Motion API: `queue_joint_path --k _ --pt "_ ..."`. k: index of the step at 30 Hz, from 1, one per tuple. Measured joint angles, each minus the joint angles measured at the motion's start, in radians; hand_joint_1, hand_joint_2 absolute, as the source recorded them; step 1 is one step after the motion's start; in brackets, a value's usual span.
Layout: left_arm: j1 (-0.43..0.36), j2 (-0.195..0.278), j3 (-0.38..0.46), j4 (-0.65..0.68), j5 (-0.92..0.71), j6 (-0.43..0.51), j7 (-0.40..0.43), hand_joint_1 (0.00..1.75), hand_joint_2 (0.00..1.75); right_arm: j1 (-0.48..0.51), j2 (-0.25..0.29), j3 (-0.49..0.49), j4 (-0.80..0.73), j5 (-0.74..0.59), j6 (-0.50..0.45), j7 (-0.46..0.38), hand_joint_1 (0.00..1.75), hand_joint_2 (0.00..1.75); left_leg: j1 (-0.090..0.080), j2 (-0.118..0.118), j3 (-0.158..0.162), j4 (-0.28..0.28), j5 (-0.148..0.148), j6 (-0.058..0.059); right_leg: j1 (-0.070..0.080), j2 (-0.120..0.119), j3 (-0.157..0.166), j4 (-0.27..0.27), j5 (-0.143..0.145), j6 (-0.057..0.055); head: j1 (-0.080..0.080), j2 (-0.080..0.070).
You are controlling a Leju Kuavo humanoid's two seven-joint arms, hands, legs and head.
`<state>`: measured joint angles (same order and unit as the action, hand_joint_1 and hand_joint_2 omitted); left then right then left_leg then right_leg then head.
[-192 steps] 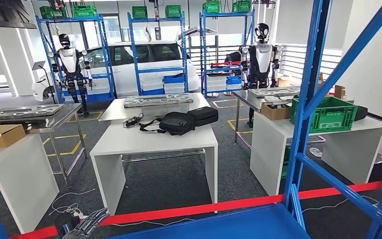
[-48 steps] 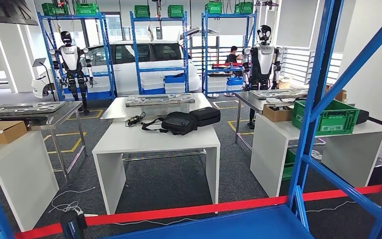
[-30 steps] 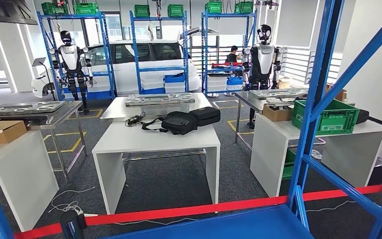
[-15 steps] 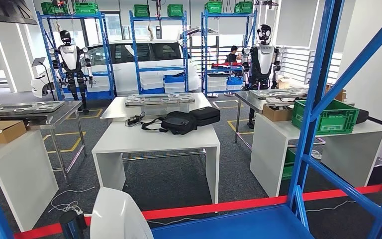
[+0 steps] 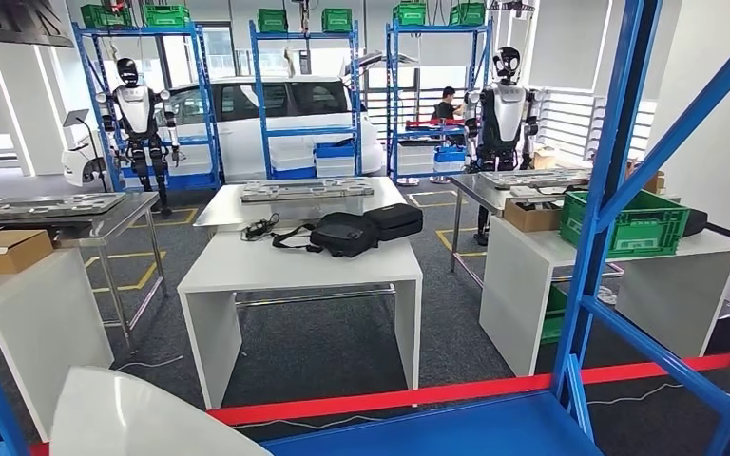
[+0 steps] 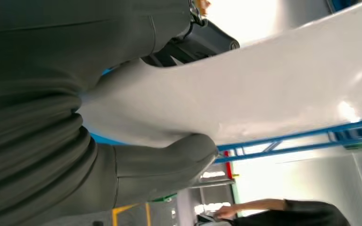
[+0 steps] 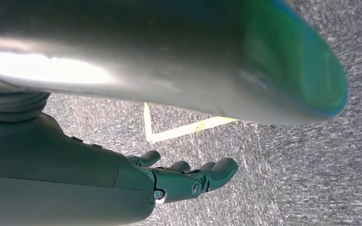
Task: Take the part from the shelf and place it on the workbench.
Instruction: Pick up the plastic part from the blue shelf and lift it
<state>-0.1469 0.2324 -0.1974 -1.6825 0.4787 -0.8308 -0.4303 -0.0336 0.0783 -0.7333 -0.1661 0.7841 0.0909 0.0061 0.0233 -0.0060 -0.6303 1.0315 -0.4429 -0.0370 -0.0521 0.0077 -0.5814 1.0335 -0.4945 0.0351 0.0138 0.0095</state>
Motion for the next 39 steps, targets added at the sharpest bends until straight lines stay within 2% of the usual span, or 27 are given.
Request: queue_joint_path --k 2,3,4,7,8,9,11,13,17,18,19,21,22,23,24,25,26,27,28,29,30,32,33,34,37,38,39 --pt "0.014 -0.01 0.003 -0.049 0.009 -0.008 0.002 1.75 1.75 0.0 0.001 0.0 0.0 0.0 0.0 0.0 0.0 0.0 -0.001 0.001 0.012 -0.022 0.017 0.014 0.001 -0.001 0.007 -0.008 0.002 0.009 -0.001 0.0" --pt "0.018 -0.018 0.004 -0.072 0.007 -0.011 0.003 1.75 1.75 0.001 0.0 -0.001 0.0 0.0 0.0 0.0 0.0 0.0 0.001 0.003 0.02 -0.039 0.029 0.019 0.003 -0.002 0.006 0.0 -0.012 0.011 0.0 0.0" --pt "0.02 -0.026 0.004 -0.091 0.0 -0.012 0.004 1.75 1.75 0.001 0.0 -0.001 0.0 0.0 0.0 0.0 0.0 0.0 0.004 0.005 0.023 -0.054 0.04 0.023 0.006 -0.003 -0.003 0.027 -0.041 0.011 0.0 0.0" --pt "0.021 -0.042 0.004 -0.121 -0.015 -0.015 0.005 1.75 1.75 0.0 0.002 -0.005 0.0 -0.004 -0.004 0.0 0.0 0.0 0.003 0.008 0.008 -0.061 0.054 0.028 0.011 -0.004 -0.061 0.194 -0.155 0.01 0.003 0.0" --pt "0.023 -0.044 0.004 -0.122 -0.014 -0.015 0.003 1.75 1.75 0.0 0.002 -0.006 0.0 -0.007 -0.006 0.001 0.0 0.0 0.003 0.009 -0.002 -0.057 0.058 0.026 0.011 -0.004 -0.066 0.226 -0.168 0.012 0.003 0.0" --pt "0.024 -0.045 0.004 -0.122 -0.012 -0.015 -0.002 1.75 1.75 0.0 0.002 -0.008 0.0 -0.012 -0.008 0.001 0.0 0.0 0.004 0.009 -0.012 -0.053 0.062 0.023 0.011 -0.004 -0.054 0.223 -0.162 0.013 0.004 0.0" --pt "0.027 -0.043 0.005 -0.118 -0.009 -0.019 -0.02 1.75 1.75 -0.001 0.003 -0.016 0.0 -0.025 -0.012 0.0 0.0 0.0 0.01 0.009 -0.039 -0.035 0.072 0.012 0.007 -0.005 0.021 0.112 -0.12 0.018 0.005 0.0" --pt "0.029 -0.038 0.009 -0.113 -0.013 -0.022 -0.04 1.75 1.75 -0.003 0.006 -0.028 0.0 -0.039 -0.018 0.0 0.0 0.0 0.013 0.008 -0.06 -0.017 0.081 -0.004 0.01 -0.004 0.076 0.023 -0.091 0.013 0.005 0.0" --pt "0.049 -0.025 0.026 -0.109 -0.039 -0.008 -0.082 1.75 1.75 -0.003 0.013 -0.045 0.0 -0.045 -0.025 0.0 0.0 0.0 0.015 0.005 -0.064 -0.014 0.096 -0.036 0.018 -0.005 0.055 0.028 -0.072 -0.033 0.004 0.0" --pt "0.061 -0.022 0.032 -0.112 -0.047 -0.004 -0.09 1.75 1.75 -0.002 0.014 -0.049 0.0 -0.045 -0.026 0.0 0.0 0.0 0.017 0.006 -0.07 -0.006 0.078 -0.041 0.019 -0.007 0.046 0.028 -0.062 -0.044 0.003 0.0" --pt "0.074 -0.02 0.04 -0.118 -0.054 0.0 -0.097 1.75 1.75 -0.002 0.015 -0.051 0.0 -0.043 -0.027 0.001 0.0 0.0 0.018 0.006 -0.081 0.02 0.041 -0.043 0.018 -0.009 0.035 0.026 -0.05 -0.054 0.002 0.0" --pt "0.102 -0.018 0.057 -0.134 -0.065 0.009 -0.103 1.75 1.75 -0.001 0.016 -0.052 0.0 -0.036 -0.027 0.006 0.0 0.0 0.016 0.006 -0.112 0.136 -0.072 -0.044 0.022 -0.011 0.008 0.025 -0.026 -0.064 0.001 0.0" --pt "0.116 -0.018 0.065 -0.142 -0.068 0.012 -0.105 1.75 1.75 -0.001 0.016 -0.052 0.0 -0.033 -0.027 0.009 0.0 0.0 0.014 0.006 -0.122 0.204 -0.115 -0.043 0.026 -0.012 -0.008 0.026 -0.014 -0.067 0.0 0.0" --pt "0.129 -0.018 0.071 -0.148 -0.07 0.015 -0.105 1.75 1.75 0.0 0.016 -0.052 0.0 -0.029 -0.026 0.012 0.0 0.0 0.012 0.006 -0.123 0.257 -0.137 -0.041 0.029 -0.013 -0.025 0.026 -0.001 -0.068 0.0 0.0" --pt "0.141 -0.018 0.076 -0.152 -0.071 0.019 -0.105 1.75 1.75 0.0 0.016 -0.052 0.0 -0.026 -0.025 0.013 0.0 0.0 0.01 0.006 -0.109 0.282 -0.135 -0.037 0.033 -0.014 -0.041 0.027 0.011 -0.068 0.0 0.0" --pt "0.152 -0.018 0.082 -0.157 -0.074 0.025 -0.107 1.75 1.75 0.0 0.016 -0.052 0.0 -0.023 -0.022 0.012 0.0 0.0 0.007 0.006 -0.079 0.274 -0.119 -0.03 0.037 -0.015 -0.057 0.028 0.024 -0.068 0.0 0.0" --pt "0.164 -0.018 0.089 -0.164 -0.077 0.031 -0.109 1.75 1.75 0.0 0.016 -0.052 0.0 -0.02 -0.02 0.01 0.0 0.0 0.002 0.006 -0.029 0.231 -0.102 -0.021 0.04 -0.015 -0.072 0.028 0.036 -0.067 0.0 0.0" --pt "0.176 -0.018 0.099 -0.174 -0.083 0.038 -0.115 1.75 1.75 0.0 0.016 -0.052 0.0 -0.015 -0.017 0.005 0.0 0.0 -0.004 0.006 0.035 0.161 -0.1 -0.01 0.041 -0.015 -0.083 0.028 0.048 -0.065 -0.001 0.0" --pt "0.189 -0.018 0.11 -0.187 -0.09 0.043 -0.122 1.75 1.75 0.0 0.017 -0.052 0.0 -0.009 -0.014 0.0 0.0 0.0 -0.01 0.007 0.099 0.084 -0.109 -0.001 0.043 -0.014 -0.091 0.028 0.059 -0.061 -0.001 0.0" --pt "0.205 -0.018 0.123 -0.201 -0.097 0.047 -0.13 1.75 1.75 0.0 0.017 -0.052 0.0 -0.001 -0.011 -0.004 0.0 0.0 -0.017 0.008 0.144 0.023 -0.12 0.005 0.042 -0.013 -0.094 0.026 0.069 -0.056 -0.001 0.0" --pt "0.221 -0.018 0.136 -0.216 -0.104 0.05 -0.136 1.75 1.75 0.0 0.017 -0.051 0.0 0.009 -0.008 -0.008 0.0 0.0 -0.023 0.009 0.17 -0.016 -0.131 0.01 0.041 -0.013 -0.093 0.022 0.08 -0.05 -0.001 0.0" --pt "0.257 -0.02 0.16 -0.244 -0.116 0.057 -0.139 1.75 1.75 0.0 0.017 -0.047 0.0 0.027 0.0 -0.015 0.0 0.0 -0.028 0.011 0.165 -0.036 -0.115 0.022 0.036 -0.013 -0.09 0.011 0.097 -0.035 0.0 0.0" --pt "0.272 -0.021 0.17 -0.257 -0.121 0.06 -0.139 1.75 1.75 0.0 0.016 -0.044 0.0 0.033 0.003 -0.019 0.0 0.0 -0.027 0.012 0.158 -0.041 -0.103 0.031 0.035 -0.012 -0.094 0.014 0.089 -0.029 0.0 0.0" --pt "0.288 -0.023 0.179 -0.27 -0.124 0.063 -0.139 1.75 1.75 0.001 0.016 -0.041 0.0 0.037 0.006 -0.023 0.0 0.0 -0.025 0.014 0.147 -0.046 -0.089 0.041 0.034 -0.01 -0.102 0.032 0.059 -0.025 0.0 0.0" --pt "0.325 -0.027 0.198 -0.295 -0.129 0.065 -0.14 1.75 1.75 0.0 0.015 -0.033 0.0 0.042 0.008 -0.027 0.0 0.0 -0.024 0.016 0.101 -0.047 -0.048 0.055 0.035 -0.008 -0.137 0.191 -0.094 -0.02 0.003 0.0" --pt "0.333 -0.029 0.202 -0.3 -0.131 0.065 -0.14 1.75 1.75 -0.001 0.013 -0.031 0.0 0.042 0.008 -0.029 0.0 0.0 -0.025 0.017 0.085 -0.045 -0.035 0.055 0.036 -0.008 -0.14 0.247 -0.118 -0.018 0.004 0.0" --pt "0.34 -0.029 0.205 -0.303 -0.133 0.066 -0.14 1.75 1.75 -0.001 0.012 -0.029 0.0 0.042 0.008 -0.031 0.0 0.0 -0.026 0.017 0.067 -0.041 -0.022 0.054 0.036 -0.008 -0.132 0.281 -0.114 -0.017 0.004 0.0"
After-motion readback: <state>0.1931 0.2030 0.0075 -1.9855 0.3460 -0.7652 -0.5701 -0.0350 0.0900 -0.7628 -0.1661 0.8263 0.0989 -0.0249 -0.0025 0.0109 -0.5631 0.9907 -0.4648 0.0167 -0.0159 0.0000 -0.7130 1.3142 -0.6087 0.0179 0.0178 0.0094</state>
